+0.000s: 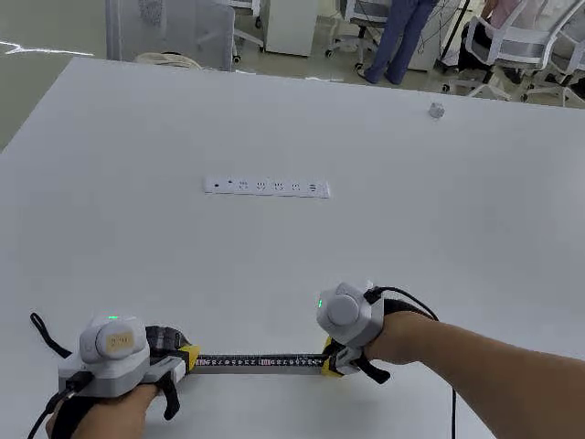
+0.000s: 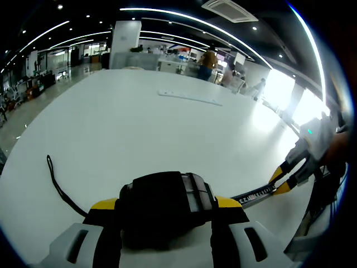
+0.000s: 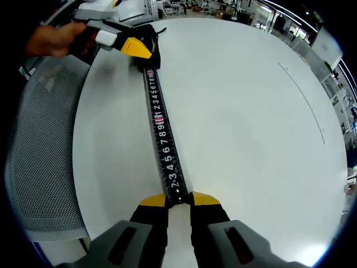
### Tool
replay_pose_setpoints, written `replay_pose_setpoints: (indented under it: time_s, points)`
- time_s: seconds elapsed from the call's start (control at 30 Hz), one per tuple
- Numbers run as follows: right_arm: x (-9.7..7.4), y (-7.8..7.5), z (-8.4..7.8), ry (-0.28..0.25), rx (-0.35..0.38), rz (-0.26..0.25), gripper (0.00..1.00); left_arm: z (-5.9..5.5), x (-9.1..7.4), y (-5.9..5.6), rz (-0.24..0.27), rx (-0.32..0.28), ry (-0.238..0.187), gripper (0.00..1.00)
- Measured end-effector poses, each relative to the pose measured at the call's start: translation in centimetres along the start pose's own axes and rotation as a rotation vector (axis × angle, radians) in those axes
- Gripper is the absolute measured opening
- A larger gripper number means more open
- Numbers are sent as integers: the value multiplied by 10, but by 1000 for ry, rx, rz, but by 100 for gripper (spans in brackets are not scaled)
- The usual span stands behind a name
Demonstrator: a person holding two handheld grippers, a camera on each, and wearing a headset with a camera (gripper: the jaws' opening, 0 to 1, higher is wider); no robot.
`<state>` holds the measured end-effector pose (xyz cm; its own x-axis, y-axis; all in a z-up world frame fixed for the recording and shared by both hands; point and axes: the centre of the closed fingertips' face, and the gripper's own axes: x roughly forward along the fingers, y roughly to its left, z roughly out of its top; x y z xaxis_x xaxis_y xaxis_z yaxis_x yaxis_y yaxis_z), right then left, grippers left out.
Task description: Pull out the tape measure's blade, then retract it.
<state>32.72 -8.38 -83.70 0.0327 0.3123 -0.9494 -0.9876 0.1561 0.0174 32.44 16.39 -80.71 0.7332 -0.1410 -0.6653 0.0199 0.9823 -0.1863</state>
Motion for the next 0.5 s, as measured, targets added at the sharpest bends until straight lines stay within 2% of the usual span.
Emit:
replay_pose_setpoints:
  time_s: [0.5]
  points:
    - [2, 1, 6, -13, 13, 2, 14, 0, 0, 0, -2, -1, 2, 61]
